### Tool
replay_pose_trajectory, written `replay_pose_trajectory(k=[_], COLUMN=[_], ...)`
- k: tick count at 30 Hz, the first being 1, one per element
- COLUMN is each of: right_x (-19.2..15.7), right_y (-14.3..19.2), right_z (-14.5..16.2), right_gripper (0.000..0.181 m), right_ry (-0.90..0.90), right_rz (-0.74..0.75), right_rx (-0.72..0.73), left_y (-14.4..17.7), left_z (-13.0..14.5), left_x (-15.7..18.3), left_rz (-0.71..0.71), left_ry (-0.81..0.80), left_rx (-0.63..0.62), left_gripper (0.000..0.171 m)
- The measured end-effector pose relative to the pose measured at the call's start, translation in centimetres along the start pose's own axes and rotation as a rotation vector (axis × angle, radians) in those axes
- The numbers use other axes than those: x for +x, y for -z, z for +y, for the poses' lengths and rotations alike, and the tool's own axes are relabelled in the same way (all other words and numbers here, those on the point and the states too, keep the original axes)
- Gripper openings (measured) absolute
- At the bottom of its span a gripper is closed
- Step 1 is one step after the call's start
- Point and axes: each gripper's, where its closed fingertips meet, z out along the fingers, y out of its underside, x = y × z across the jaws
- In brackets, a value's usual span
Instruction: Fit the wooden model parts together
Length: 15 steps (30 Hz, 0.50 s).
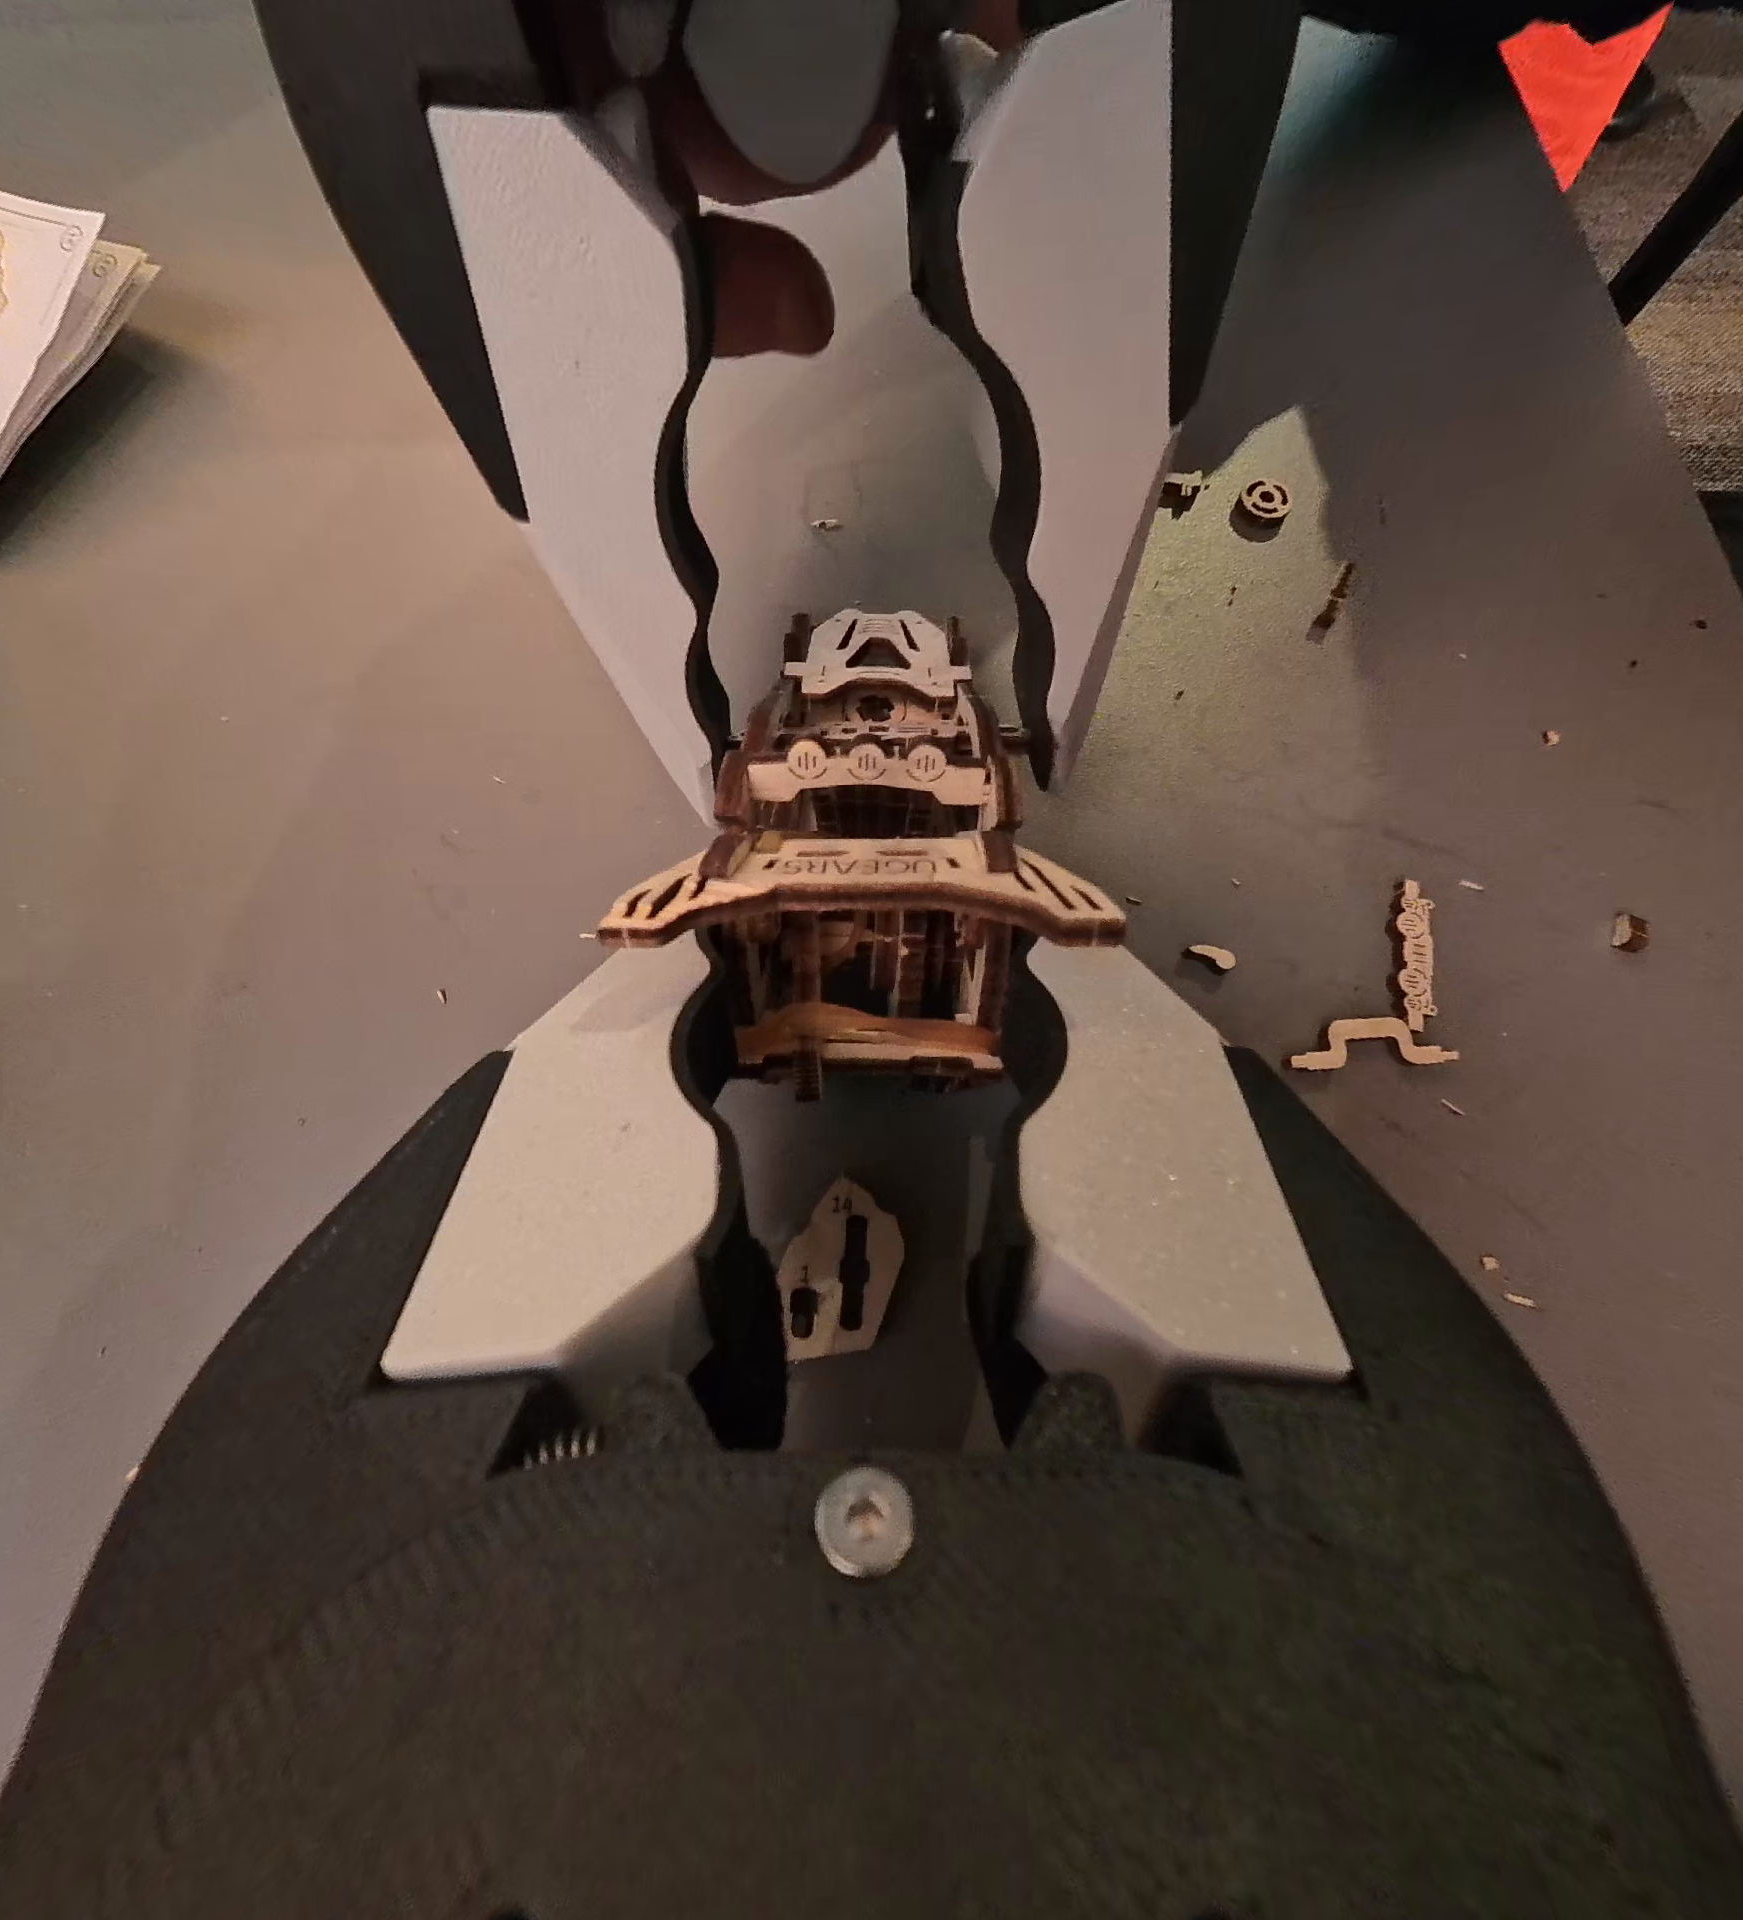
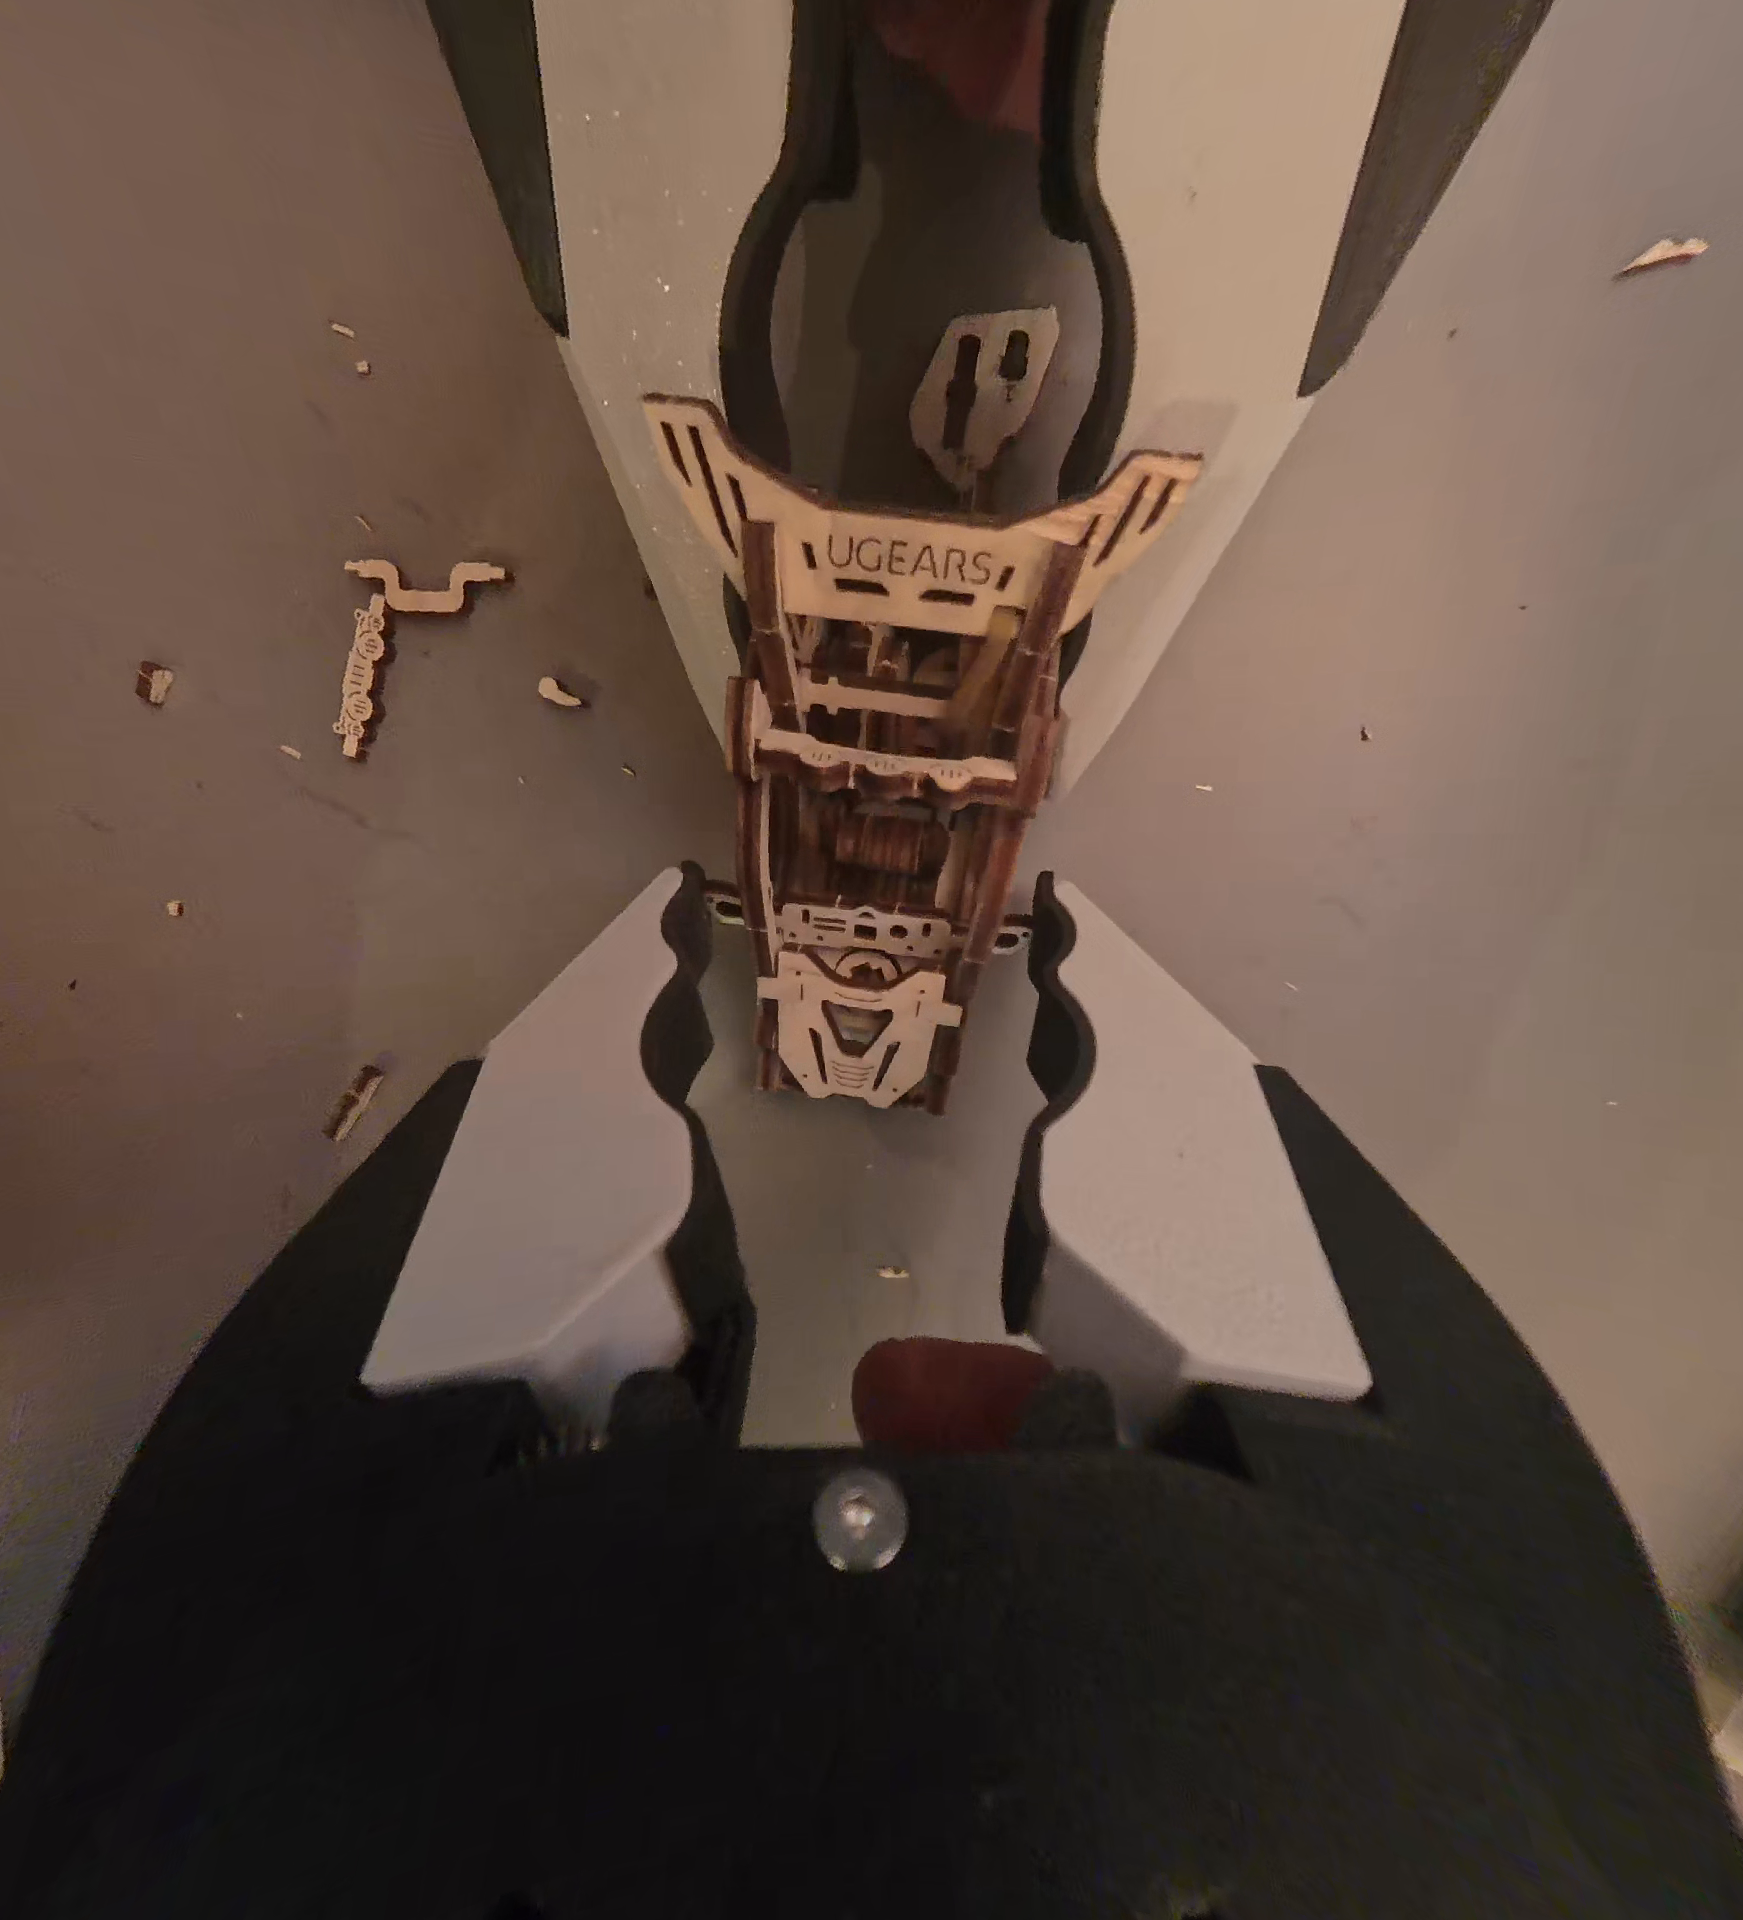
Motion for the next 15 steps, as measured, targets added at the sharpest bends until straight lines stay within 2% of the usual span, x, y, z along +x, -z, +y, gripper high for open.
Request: replay_pose_trajectory(k=[15], right_x=[0.14], right_y=[0.29], right_z=[0.13], right_gripper=[0.06], right_ry=[0.002], right_rz=[-0.023], right_rx=[-0.072], left_y=[0.04], left_z=[0.01], left_x=[-0.07], left_rz=[-0.002], left_ry=[0.003], left_rx=[0.0], left_gripper=[0.046])
